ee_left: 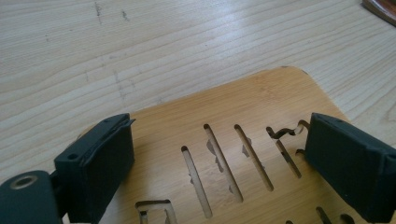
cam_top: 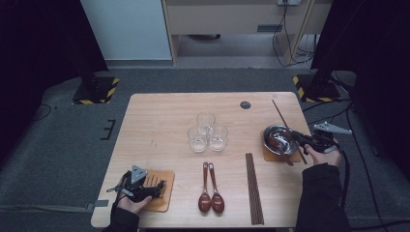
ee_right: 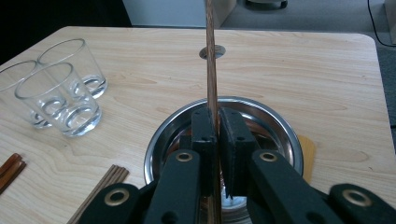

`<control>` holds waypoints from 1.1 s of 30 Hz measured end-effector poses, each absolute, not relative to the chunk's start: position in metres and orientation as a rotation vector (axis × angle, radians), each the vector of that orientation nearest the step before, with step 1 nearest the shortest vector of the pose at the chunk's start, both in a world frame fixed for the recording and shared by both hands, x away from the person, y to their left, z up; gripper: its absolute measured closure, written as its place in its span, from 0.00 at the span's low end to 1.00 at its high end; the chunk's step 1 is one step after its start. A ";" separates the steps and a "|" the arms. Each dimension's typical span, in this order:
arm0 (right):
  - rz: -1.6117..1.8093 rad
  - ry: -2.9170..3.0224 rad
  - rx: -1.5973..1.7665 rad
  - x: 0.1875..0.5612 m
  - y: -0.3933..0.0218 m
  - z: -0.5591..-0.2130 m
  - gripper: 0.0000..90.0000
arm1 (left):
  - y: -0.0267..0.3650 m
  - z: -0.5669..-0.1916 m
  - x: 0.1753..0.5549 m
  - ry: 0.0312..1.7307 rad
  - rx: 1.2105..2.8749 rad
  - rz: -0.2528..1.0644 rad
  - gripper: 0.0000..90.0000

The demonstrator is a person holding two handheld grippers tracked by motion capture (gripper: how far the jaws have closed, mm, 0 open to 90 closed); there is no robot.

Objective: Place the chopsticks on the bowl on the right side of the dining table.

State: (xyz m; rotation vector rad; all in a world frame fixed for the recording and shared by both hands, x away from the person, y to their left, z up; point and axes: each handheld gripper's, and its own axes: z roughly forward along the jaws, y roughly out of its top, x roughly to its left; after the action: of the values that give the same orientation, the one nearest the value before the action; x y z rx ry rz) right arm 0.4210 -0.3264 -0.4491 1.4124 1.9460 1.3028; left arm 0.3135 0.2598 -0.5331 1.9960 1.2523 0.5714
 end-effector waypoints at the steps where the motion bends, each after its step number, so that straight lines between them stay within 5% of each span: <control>1: 1.302 1.948 1.414 0.422 -0.327 -0.450 0.95 | 0.260 -0.533 0.313 1.252 1.996 0.571 0.08; 33: 1.187 2.027 1.431 0.446 -0.311 -0.486 0.95 | 0.260 -0.533 0.313 1.253 1.996 0.571 0.08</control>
State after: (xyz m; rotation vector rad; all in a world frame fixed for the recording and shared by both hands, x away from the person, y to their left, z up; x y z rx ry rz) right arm 0.4458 -0.3106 -0.4858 1.4310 2.0273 1.1865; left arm 0.3135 0.2599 -0.5331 1.9957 1.2525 0.5707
